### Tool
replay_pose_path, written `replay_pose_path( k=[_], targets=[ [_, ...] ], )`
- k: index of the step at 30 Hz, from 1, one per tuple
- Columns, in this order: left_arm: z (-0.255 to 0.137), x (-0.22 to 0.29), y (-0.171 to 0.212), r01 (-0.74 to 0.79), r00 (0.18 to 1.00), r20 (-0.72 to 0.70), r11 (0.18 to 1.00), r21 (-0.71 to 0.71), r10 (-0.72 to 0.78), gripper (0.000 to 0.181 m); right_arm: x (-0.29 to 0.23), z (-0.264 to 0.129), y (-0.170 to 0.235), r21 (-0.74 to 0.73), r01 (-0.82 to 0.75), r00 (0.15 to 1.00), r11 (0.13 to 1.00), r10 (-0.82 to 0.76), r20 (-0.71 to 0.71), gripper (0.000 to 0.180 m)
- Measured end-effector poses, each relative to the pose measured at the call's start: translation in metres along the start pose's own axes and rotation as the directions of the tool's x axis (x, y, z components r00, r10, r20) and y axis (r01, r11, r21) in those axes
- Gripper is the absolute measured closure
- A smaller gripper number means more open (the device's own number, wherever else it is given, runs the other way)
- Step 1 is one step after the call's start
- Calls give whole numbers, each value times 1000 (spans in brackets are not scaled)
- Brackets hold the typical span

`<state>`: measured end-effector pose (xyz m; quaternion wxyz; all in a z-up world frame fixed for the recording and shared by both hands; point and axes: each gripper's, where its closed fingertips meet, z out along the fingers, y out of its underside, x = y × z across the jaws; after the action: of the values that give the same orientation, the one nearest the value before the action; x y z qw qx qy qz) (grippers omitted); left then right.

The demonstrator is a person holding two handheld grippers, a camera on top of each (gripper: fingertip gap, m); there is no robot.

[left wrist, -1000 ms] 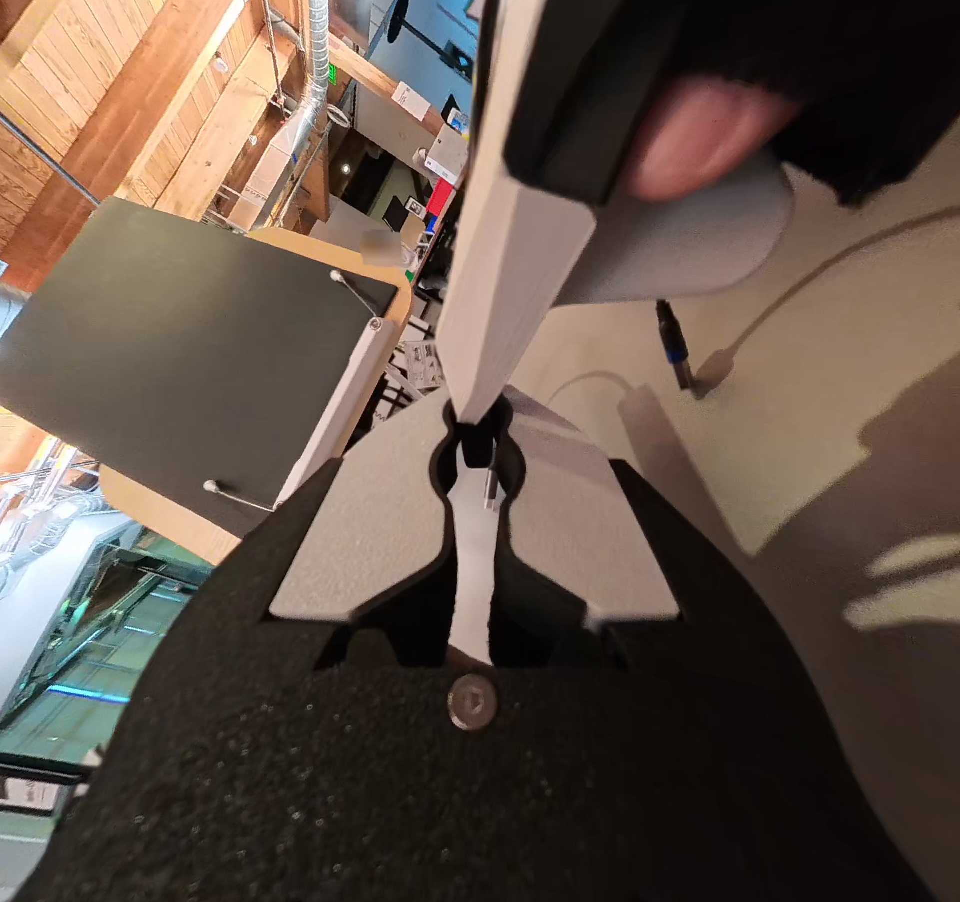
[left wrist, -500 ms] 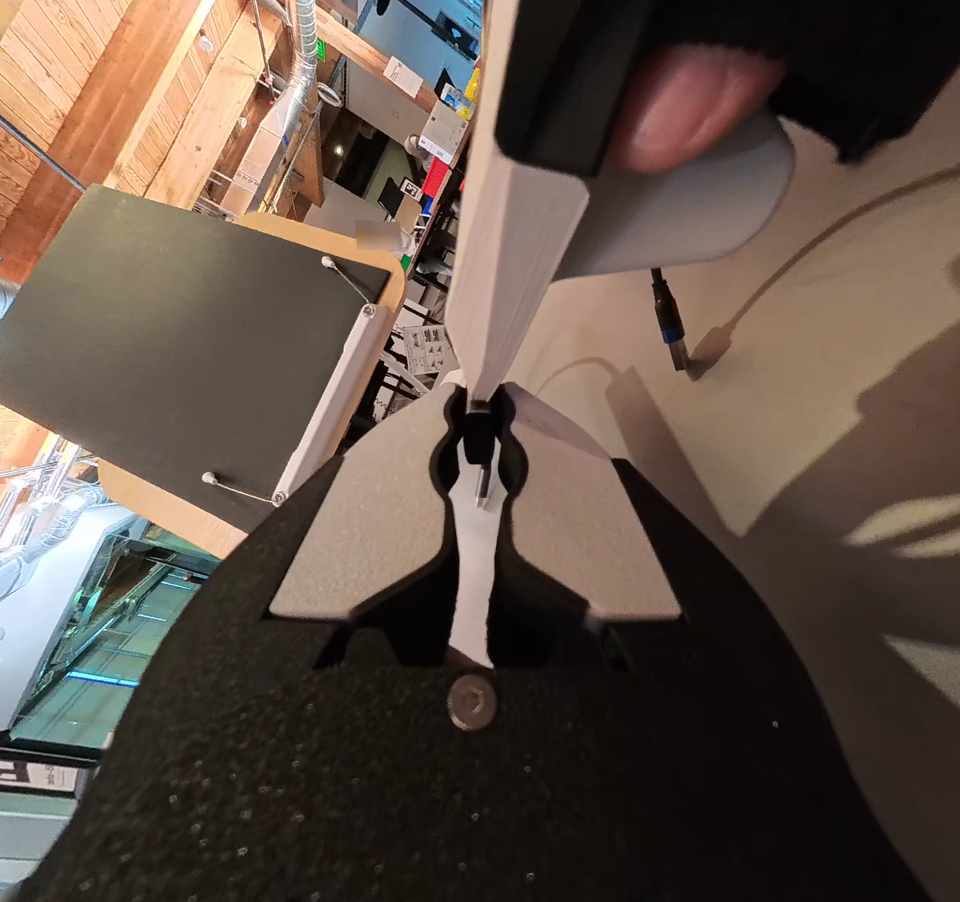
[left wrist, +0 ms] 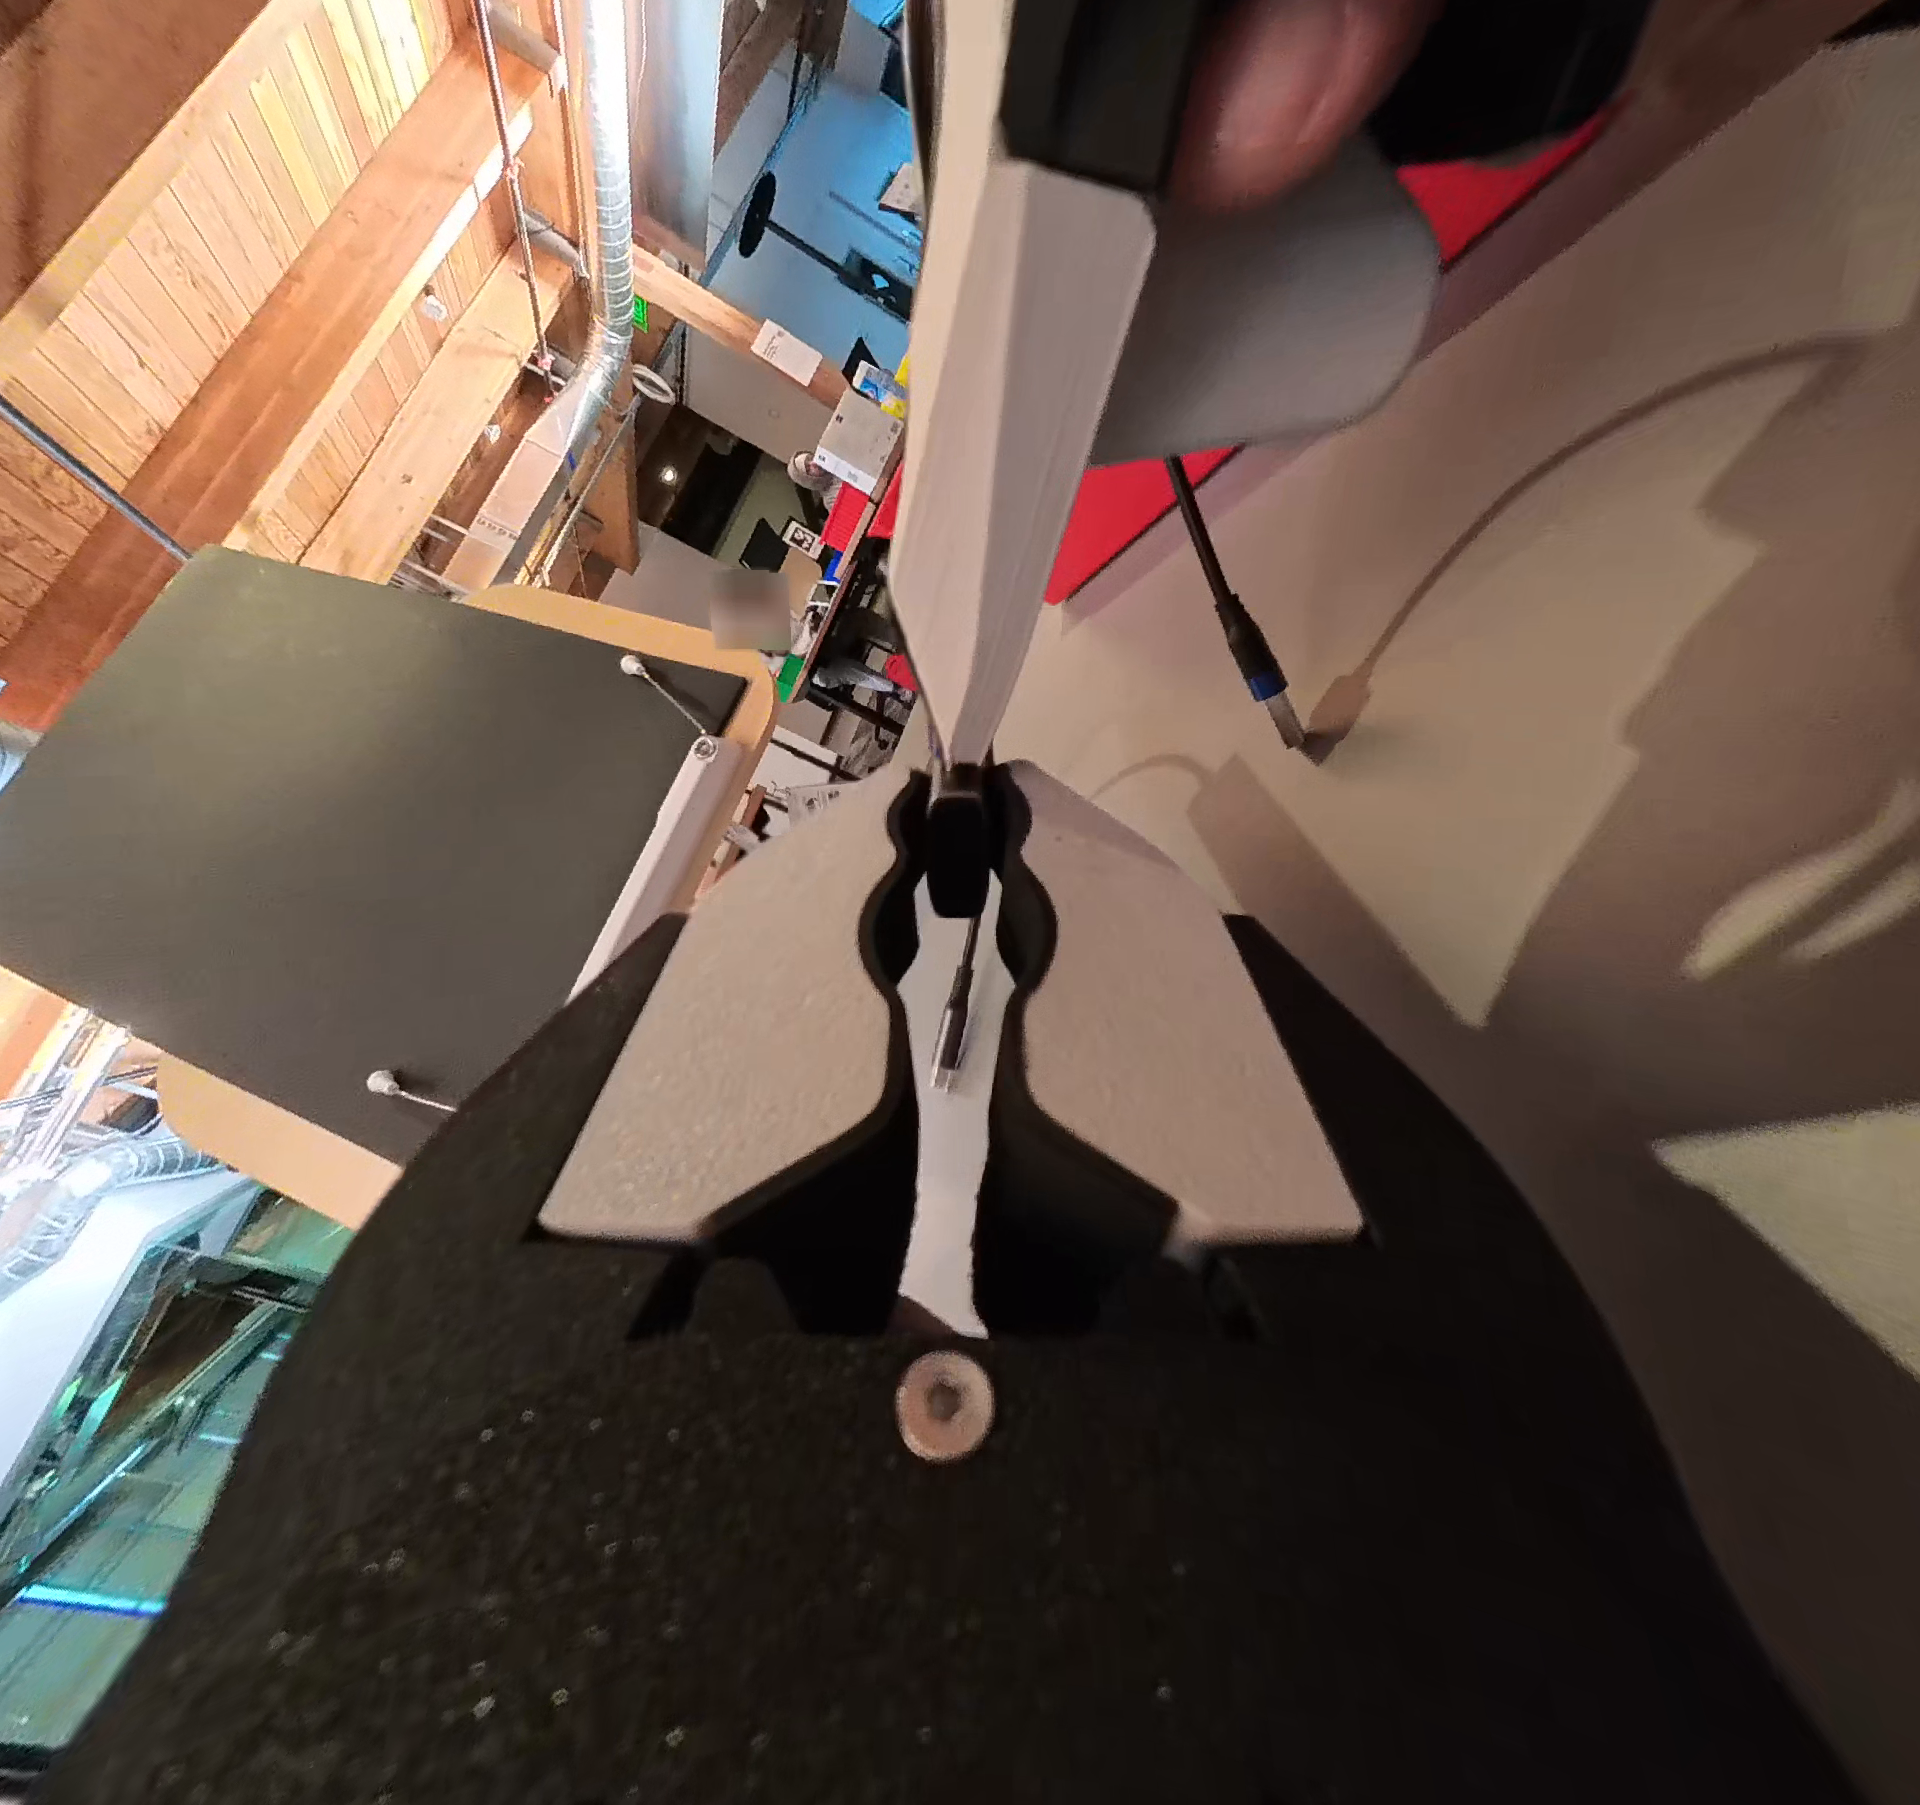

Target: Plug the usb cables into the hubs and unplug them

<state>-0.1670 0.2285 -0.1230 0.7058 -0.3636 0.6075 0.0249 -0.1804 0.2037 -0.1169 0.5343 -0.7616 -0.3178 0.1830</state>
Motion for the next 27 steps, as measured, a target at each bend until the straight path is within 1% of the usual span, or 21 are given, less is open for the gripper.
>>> replay_pose_path(
  k=[5,6,7,8,9,10,11,12,15,18,20,24,27],
  targets=[
    [-1,5,-2,-12,1000,-21,1000,14,12,169,-2,-5,4,3,-23,1000,1000,23,17,170],
    [1,3,12,-13,1000,-22,998,-56,12,171,8,-15,-4,59,-36,999,998,37,-24,171],
    [2,-6,35,22,1000,-11,988,-150,-24,170,25,-33,-13,101,-80,995,992,86,-55,171],
    [0,-20,46,97,995,20,982,-165,-95,170,43,-55,-23,163,-117,988,980,132,-83,171],
    [-3,-27,44,121,992,43,984,-131,-116,170,51,-72,-28,177,-107,987,978,125,-97,171],
    [-3,-18,35,55,998,24,993,-105,-53,170,51,-82,-30,170,-71,990,983,91,-107,171],
    [0,-2,30,-41,999,-20,994,-103,39,170,46,-87,-32,168,-60,993,984,76,-92,171],
    [4,6,29,-90,995,-41,989,-114,86,170,39,-89,-33,172,-65,995,983,77,-64,171],
    [7,-9,44,29,1000,-5,984,-178,-30,170,26,-90,-35,185,-113,994,976,113,11,171],
    [7,-3,42,-12,1000,-27,984,-179,7,170,26,-92,-39,198,-170,985,965,161,60,171],
    [7,-4,43,-13,1000,-20,983,-184,10,170,22,-96,-48,203,-223,971,954,199,131,171],
    [7,-12,47,50,999,-1,980,-193,-51,170,30,-123,-89,253,-315,936,914,256,242,171],
    [7,-7,48,34,999,-21,980,-198,-39,170,51,-151,-120,286,-384,905,878,296,306,171]
  ],
)
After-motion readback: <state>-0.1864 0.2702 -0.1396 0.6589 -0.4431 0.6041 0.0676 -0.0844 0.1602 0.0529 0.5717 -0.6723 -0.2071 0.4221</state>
